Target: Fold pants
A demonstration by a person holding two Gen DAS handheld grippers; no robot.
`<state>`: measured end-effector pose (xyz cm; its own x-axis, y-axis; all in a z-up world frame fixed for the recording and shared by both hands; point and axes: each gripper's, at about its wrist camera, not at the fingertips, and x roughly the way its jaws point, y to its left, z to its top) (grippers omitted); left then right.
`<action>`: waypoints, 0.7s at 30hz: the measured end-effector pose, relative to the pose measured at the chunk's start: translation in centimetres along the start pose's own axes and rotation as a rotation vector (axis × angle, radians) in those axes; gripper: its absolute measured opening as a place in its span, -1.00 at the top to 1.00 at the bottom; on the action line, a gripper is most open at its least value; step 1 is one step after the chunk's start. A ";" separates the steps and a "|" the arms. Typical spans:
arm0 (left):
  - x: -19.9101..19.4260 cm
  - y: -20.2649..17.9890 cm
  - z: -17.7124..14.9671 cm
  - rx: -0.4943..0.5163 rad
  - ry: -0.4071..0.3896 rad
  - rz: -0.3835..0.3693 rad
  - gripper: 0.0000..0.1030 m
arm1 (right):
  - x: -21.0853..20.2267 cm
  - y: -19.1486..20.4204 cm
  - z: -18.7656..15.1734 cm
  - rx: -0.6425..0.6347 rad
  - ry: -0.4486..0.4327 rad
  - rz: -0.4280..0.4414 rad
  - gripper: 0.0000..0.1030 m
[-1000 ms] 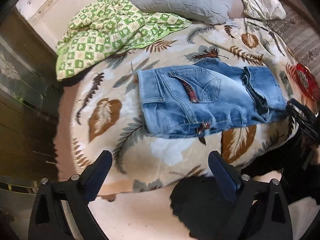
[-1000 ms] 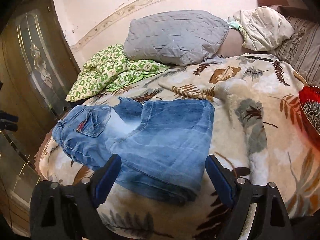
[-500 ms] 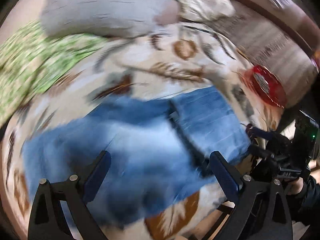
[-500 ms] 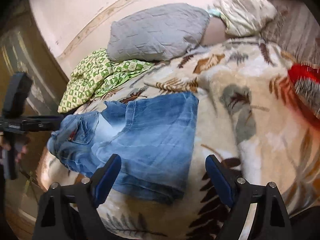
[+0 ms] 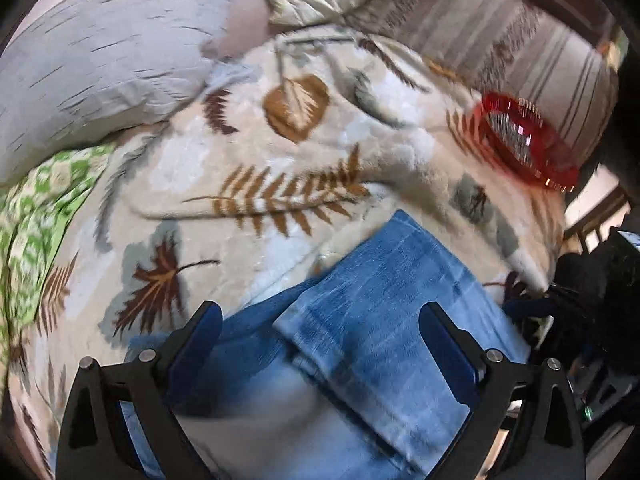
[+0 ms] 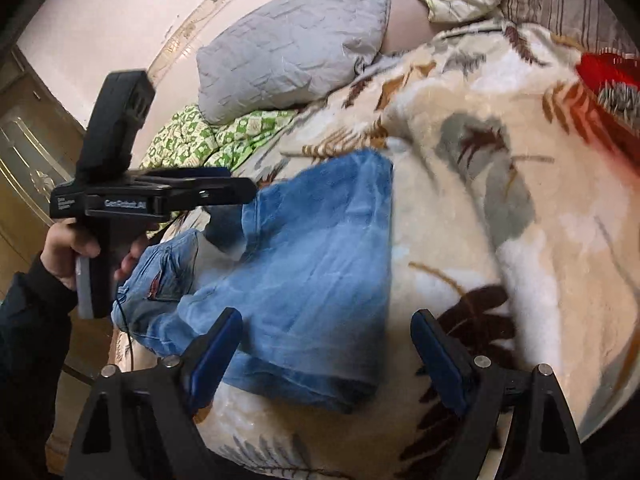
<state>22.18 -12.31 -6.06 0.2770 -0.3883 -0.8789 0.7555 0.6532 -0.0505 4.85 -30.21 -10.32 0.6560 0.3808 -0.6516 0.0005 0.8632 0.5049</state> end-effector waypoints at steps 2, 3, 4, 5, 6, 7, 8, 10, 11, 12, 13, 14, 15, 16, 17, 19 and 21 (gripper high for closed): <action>-1.6 0.9 -1.1 -0.022 -0.015 0.030 -0.92 | -0.6 0.5 0.5 -0.043 -0.027 -0.028 -0.71; -2.8 1.6 -2.0 -0.039 -0.020 0.065 -0.91 | -0.8 0.8 0.7 -0.062 -0.034 -0.040 -0.71; -3.7 2.3 -2.7 -0.060 -0.020 0.095 -0.92 | -0.9 1.2 1.0 -0.084 -0.037 -0.057 -0.71; -4.6 3.0 -3.4 -0.084 -0.022 0.118 -0.91 | -0.9 1.6 1.3 -0.098 -0.037 -0.077 -0.71; -5.4 3.6 -4.0 -0.109 -0.024 0.140 -0.92 | -0.9 2.1 1.7 -0.114 -0.036 -0.110 -0.71; -6.6 4.5 -4.9 -0.152 -0.025 0.177 -0.91 | -1.0 2.5 2.0 -0.126 -0.038 -0.134 -0.71; -8.0 5.4 -6.0 -0.203 -0.035 0.207 -0.92 | -1.0 3.0 2.3 -0.141 -0.041 -0.166 -0.71; -10.6 7.0 -8.1 -0.290 -0.049 0.260 -0.92 | -1.0 4.4 2.9 -0.183 -0.030 -0.215 -0.72; -11.5 7.6 -8.9 -0.317 -0.054 0.283 -0.91 | -1.0 4.9 3.1 -0.195 -0.024 -0.225 -0.72; -12.6 8.2 -9.9 -0.346 -0.057 0.310 -0.91 | -0.9 5.5 3.4 -0.204 -0.024 -0.224 -0.72; -14.0 8.9 -11.4 -0.387 -0.051 0.350 -0.91 | -0.8 6.1 3.6 -0.215 -0.024 -0.214 -0.72; -15.0 9.4 -12.6 -0.414 -0.049 0.373 -0.91 | -0.6 6.7 3.8 -0.230 -0.021 -0.204 -0.72; -15.6 9.8 -13.6 -0.432 -0.045 0.390 -0.91 | -0.4 7.6 4.0 -0.253 -0.018 -0.195 -0.72; -16.9 10.1 -15.3 -0.461 -0.037 0.418 -0.91 | -0.2 8.3 4.2 -0.271 -0.018 -0.192 -0.72; -17.9 10.2 -16.5 -0.480 -0.036 0.438 -0.92 | 0.0 9.1 4.3 -0.293 -0.018 -0.187 -0.72; -19.8 10.3 -19.1 -0.518 -0.028 0.473 -0.92 | 0.5 10.9 4.4 -0.336 -0.017 -0.173 -0.72; -21.7 10.1 -21.5 -0.546 -0.022 0.502 -0.92 | 1.1 12.6 4.4 -0.373 -0.013 -0.151 -0.72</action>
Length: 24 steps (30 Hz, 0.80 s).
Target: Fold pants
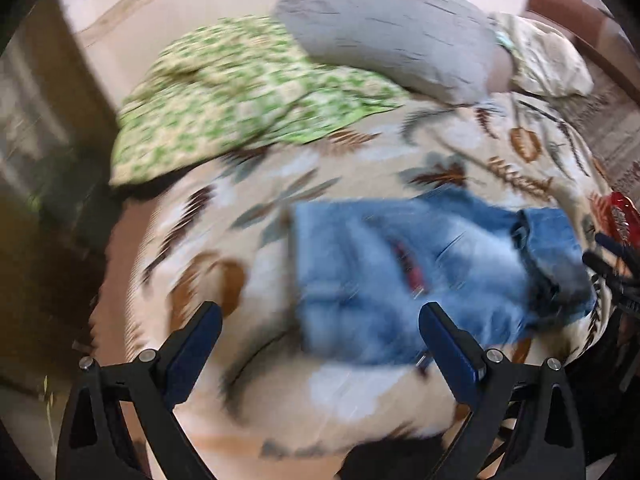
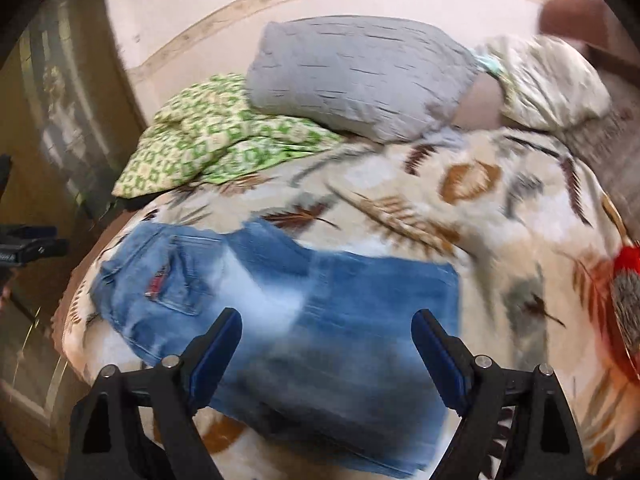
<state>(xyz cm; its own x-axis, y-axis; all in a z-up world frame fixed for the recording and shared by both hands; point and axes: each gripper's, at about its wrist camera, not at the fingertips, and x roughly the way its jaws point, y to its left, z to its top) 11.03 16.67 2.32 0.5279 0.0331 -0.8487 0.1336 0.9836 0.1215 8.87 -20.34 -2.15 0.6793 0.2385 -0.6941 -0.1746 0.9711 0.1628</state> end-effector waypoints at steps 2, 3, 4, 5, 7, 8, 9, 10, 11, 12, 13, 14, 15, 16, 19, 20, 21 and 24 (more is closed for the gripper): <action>-0.9 1.7 -1.7 -0.036 0.009 0.010 -0.92 | 0.3 1.5 0.4 -0.033 0.002 0.015 -0.72; -1.1 2.3 -2.4 -0.059 0.018 0.003 -0.92 | 0.6 2.5 0.5 -0.055 0.003 0.028 -0.72; -1.0 2.8 -3.2 -0.088 0.028 -0.007 -0.94 | 0.8 3.2 0.7 -0.069 0.005 0.035 -0.72; -0.6 3.0 -3.9 -0.111 0.040 -0.019 -0.95 | 1.0 3.9 0.7 -0.084 0.006 0.042 -0.72; 0.4 3.0 -5.8 -0.164 0.055 -0.066 -0.95 | 1.4 5.1 0.7 -0.109 0.016 0.054 -0.72; 1.1 2.8 -6.8 -0.204 0.059 -0.108 -0.95 | 1.4 5.6 0.6 -0.120 0.019 0.060 -0.72; 1.8 2.7 -7.5 -0.237 0.062 -0.144 -0.95 | 1.4 6.2 0.6 -0.136 0.019 0.064 -0.72; 2.9 2.5 -8.4 -0.286 0.066 -0.186 -0.95 | 1.5 6.6 0.6 -0.149 0.018 0.063 -0.72; 3.8 2.3 -8.9 -0.318 0.072 -0.209 -0.95 | 1.5 7.1 0.6 -0.168 0.016 0.060 -0.72; 4.8 2.0 -9.2 -0.350 0.083 -0.224 -0.95 | 1.6 7.3 0.6 -0.178 0.019 0.060 -0.72; 5.5 1.5 -9.2 -0.366 0.090 -0.234 -0.95 | 1.6 7.3 0.6 -0.182 0.024 0.059 -0.72; 5.8 0.9 -9.2 -0.360 0.088 -0.247 -0.95 | 1.6 7.3 0.6 -0.180 0.026 0.054 -0.72; 5.9 -0.1 -8.8 -0.330 0.079 -0.266 -0.95 | 1.5 7.0 0.6 -0.176 0.027 0.045 -0.72; 5.9 -1.1 -8.3 -0.291 0.069 -0.279 -0.95 | 1.3 6.6 0.6 -0.171 0.025 0.034 -0.72; 5.6 -4.8 -5.8 -0.135 0.028 -0.280 -0.95 | 0.4 4.3 0.2 -0.131 0.024 -0.011 -0.72; 5.8 -5.5 -5.1 -0.108 0.021 -0.282 -0.95 | 0.1 3.3 -0.1 -0.111 0.029 -0.030 -0.72; 6.1 -6.0 -4.6 -0.097 0.019 -0.286 -0.95 | -0.2 2.5 -0.3 -0.096 0.032 -0.045 -0.72; 7.2 -6.7 -3.5 -0.135 0.044 -0.297 -0.95 | -1.1 -0.4 -1.2 -0.040 0.036 -0.090 -0.72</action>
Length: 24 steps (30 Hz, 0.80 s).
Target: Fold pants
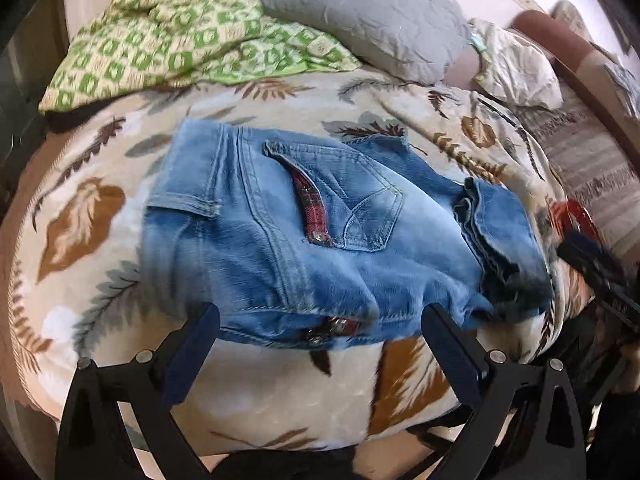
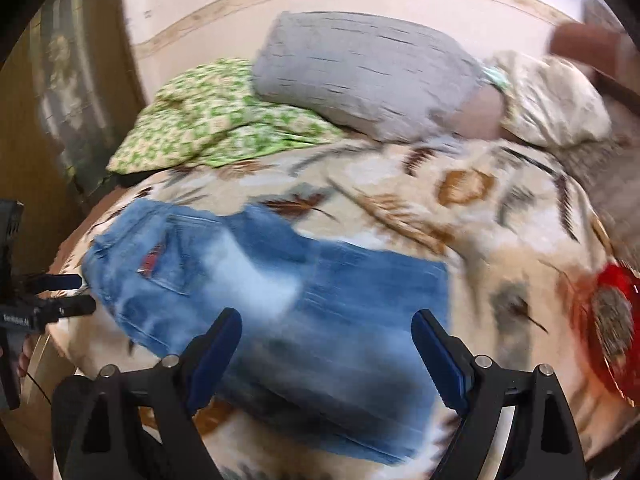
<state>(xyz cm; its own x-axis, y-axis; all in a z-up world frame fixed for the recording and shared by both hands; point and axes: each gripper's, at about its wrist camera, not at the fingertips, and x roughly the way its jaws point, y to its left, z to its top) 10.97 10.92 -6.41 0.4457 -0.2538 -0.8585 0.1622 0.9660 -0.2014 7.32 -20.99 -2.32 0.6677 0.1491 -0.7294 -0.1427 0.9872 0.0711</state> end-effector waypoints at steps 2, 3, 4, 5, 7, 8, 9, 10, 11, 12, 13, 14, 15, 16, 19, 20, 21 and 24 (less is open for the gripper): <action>0.2 0.4 -0.2 -0.042 -0.009 0.000 -0.95 | -0.2 -1.8 -0.7 0.034 0.008 -0.020 -0.72; 0.4 0.3 -0.2 -0.055 -0.009 -0.013 -0.95 | -0.2 -2.9 -1.2 0.063 0.012 -0.034 -0.72; 0.5 -0.2 -0.4 -0.071 -0.008 -0.054 -0.95 | -0.1 -3.8 -1.6 0.087 0.018 -0.036 -0.72; 0.8 -0.9 -0.6 -0.069 0.003 -0.078 -0.96 | 0.0 -4.7 -2.0 0.118 0.026 -0.036 -0.72; 0.8 -3.9 -0.8 0.014 0.012 -0.122 -0.96 | 0.3 -6.6 -3.1 0.177 0.049 -0.036 -0.72; 0.8 -6.1 -0.6 0.087 0.004 -0.141 -0.96 | 0.4 -7.3 -3.5 0.195 0.056 -0.036 -0.72; 0.8 -7.6 -0.4 0.142 -0.006 -0.154 -0.96 | 0.5 -8.0 -4.1 0.215 0.063 -0.032 -0.72; 0.8 -10.1 0.3 0.220 -0.019 -0.184 -0.96 | 0.5 -8.5 -4.4 0.228 0.066 -0.017 -0.72; 0.9 -11.6 0.9 0.269 -0.024 -0.214 -0.96 | 0.6 -9.2 -4.8 0.256 0.068 0.017 -0.72; 1.1 -12.6 1.6 0.304 -0.024 -0.236 -0.96 | 0.8 -9.6 -5.2 0.286 0.073 0.056 -0.72; 1.6 -14.4 2.9 0.364 -0.022 -0.268 -0.96 | 1.1 -10.0 -5.5 0.319 0.080 0.092 -0.72; 2.0 -15.5 3.8 0.405 -0.023 -0.279 -0.96 | 1.7 -10.6 -6.0 0.366 0.093 0.126 -0.72; 2.6 -16.7 4.7 0.448 -0.024 -0.287 -0.96 | 2.2 -10.9 -6.5 0.396 0.106 0.147 -0.72; 3.3 -17.9 5.6 0.500 -0.010 -0.303 -0.96 | 2.7 -11.0 -6.9 0.421 0.112 0.182 -0.72; 5.7 -21.2 7.5 0.663 0.031 -0.291 -0.96 | 3.8 -10.6 -7.9 0.495 0.085 0.287 -0.71; 6.4 -22.2 8.0 0.710 0.045 -0.285 -0.96 | 3.9 -10.2 -7.9 0.494 0.070 0.301 -0.54; 7.0 -22.9 8.3 0.740 0.054 -0.275 -0.96 | 4.2 -9.8 -7.9 0.502 0.066 0.336 -0.24; 9.9 -25.3 9.9 0.801 0.114 -0.252 -0.96 | 4.5 -8.8 -7.8 0.467 0.066 0.321 0.11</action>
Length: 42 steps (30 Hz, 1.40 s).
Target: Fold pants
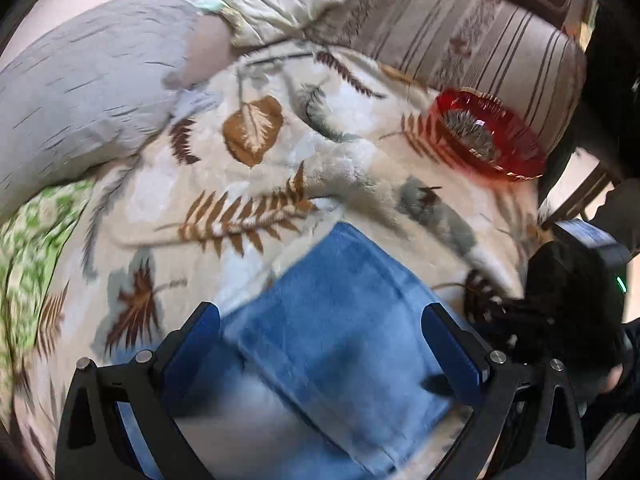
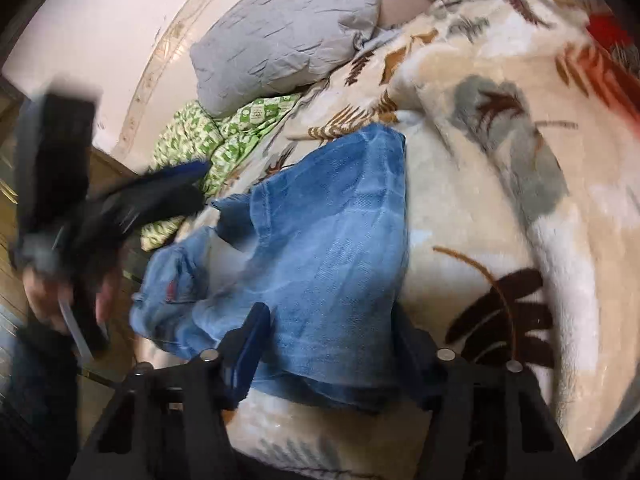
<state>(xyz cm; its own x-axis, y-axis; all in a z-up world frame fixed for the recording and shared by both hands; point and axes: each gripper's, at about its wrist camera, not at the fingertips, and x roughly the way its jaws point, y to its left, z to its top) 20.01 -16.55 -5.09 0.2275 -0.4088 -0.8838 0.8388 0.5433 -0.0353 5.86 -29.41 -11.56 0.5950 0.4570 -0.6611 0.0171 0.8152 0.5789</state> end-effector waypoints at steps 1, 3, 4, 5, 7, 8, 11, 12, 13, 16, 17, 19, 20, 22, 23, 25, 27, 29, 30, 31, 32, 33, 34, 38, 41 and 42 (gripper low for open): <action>1.0 0.2 1.0 0.001 0.017 -0.019 -0.96 | 0.2 0.0 -0.1 -0.006 0.000 -0.004 0.19; 2.7 0.2 2.0 0.015 0.051 -0.048 -0.96 | 0.3 -0.5 -0.2 0.007 -0.001 -0.005 0.44; 3.7 0.0 2.7 0.039 0.071 -0.065 -0.96 | 0.3 -0.7 -0.3 0.010 -0.005 -0.006 0.46; 4.8 -0.3 3.3 0.065 0.095 -0.079 -0.96 | 0.2 -0.9 -0.4 0.009 -0.011 -0.008 0.47; 6.5 -0.7 4.1 0.096 0.145 -0.111 -0.96 | 0.3 -0.7 -0.5 -0.009 -0.015 -0.022 0.48; 7.6 -0.9 4.5 0.104 0.178 -0.127 -0.96 | 0.3 -0.6 -0.7 -0.021 -0.017 -0.030 0.48; 9.8 -1.5 5.1 0.101 0.270 -0.179 -0.96 | 0.5 -0.1 -0.8 -0.056 -0.018 -0.056 0.48; 10.7 -1.7 5.2 0.112 0.310 -0.185 -0.96 | 0.5 0.1 -0.9 -0.074 -0.021 -0.068 0.48; 11.5 -1.8 5.1 0.112 0.348 -0.182 -0.95 | 0.7 0.4 -0.9 -0.086 -0.021 -0.077 0.48; 13.6 -1.6 4.2 0.040 0.425 -0.162 -0.93 | 1.0 0.8 -0.8 -0.104 -0.018 -0.094 0.48; 13.3 -2.1 4.0 0.071 0.414 -0.131 -0.73 | 1.0 0.9 -0.8 -0.109 -0.018 -0.097 0.49; 12.2 -2.0 3.8 0.059 0.375 -0.113 -0.23 | 1.0 1.2 -0.8 -0.118 -0.025 -0.103 0.49; 11.4 -1.7 3.7 0.038 0.356 -0.119 0.08 | 1.0 1.4 -0.8 -0.126 -0.029 -0.112 0.50; 10.4 -1.6 3.0 0.032 0.329 -0.128 0.26 | 0.9 2.1 -0.8 -0.148 -0.047 -0.122 0.53; 10.1 -1.6 2.9 0.023 0.316 -0.122 0.29 | 0.9 2.3 -0.8 -0.152 -0.055 -0.120 0.54; 9.4 -1.8 2.6 0.011 0.285 -0.110 0.38 | 0.8 2.7 -0.8 -0.169 -0.064 -0.122 0.55; 8.5 -1.9 2.5 -0.009 0.249 -0.105 0.41 | 0.9 2.9 -0.5 -0.181 -0.072 -0.122 0.59; 7.1 -1.1 2.7 -0.041 0.205 -0.111 0.43 | 0.4 2.9 -0.1 -0.188 -0.086 -0.116 0.61; 6.4 -1.0 3.0 -0.056 0.174 -0.114 0.43 | -0.3 2.6 0.4 -0.197 -0.097 -0.115 0.62; 5.8 -0.8 3.3 -0.065 0.149 -0.122 0.44 | -0.9 2.7 1.0 -0.207 -0.112 -0.113 0.62; 5.1 -0.7 4.0 -0.077 0.113 -0.133 0.44 | -1.5 2.6 1.5 -0.217 -0.125 -0.116 0.63; 4.6 -0.7 4.9 -0.083 0.088 -0.141 0.44 | -2.3 2.7 2.3 -0.236 -0.150 -0.132 0.63; 4.4 -0.7 5.8 -0.087 0.070 -0.148 0.44 | -2.9 2.6 2.8 -0.247 -0.168 -0.145 0.63; 6.0 -1.8 9.4 -0.080 0.060 -0.158 0.43 | -4.9 0.7 5.5 -0.238 -0.220 -0.209 0.63; 9.2 -2.8 10.5 -0.064 0.107 -0.142 0.25 | -4.9 -1.4 6.5 -0.193 -0.194 -0.239 0.63; 10.0 -2.5 10.3 -0.073 0.124 -0.139 0.10 | -4.4 -2.6 6.6 -0.170 -0.160 -0.241 0.61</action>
<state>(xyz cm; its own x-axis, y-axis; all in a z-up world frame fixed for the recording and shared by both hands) 25.26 -29.57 -9.02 0.0458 -0.3926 -0.9186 0.8185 0.5419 -0.1908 8.49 -35.92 -6.98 0.7092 0.1928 -0.6782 0.0465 0.9470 0.3179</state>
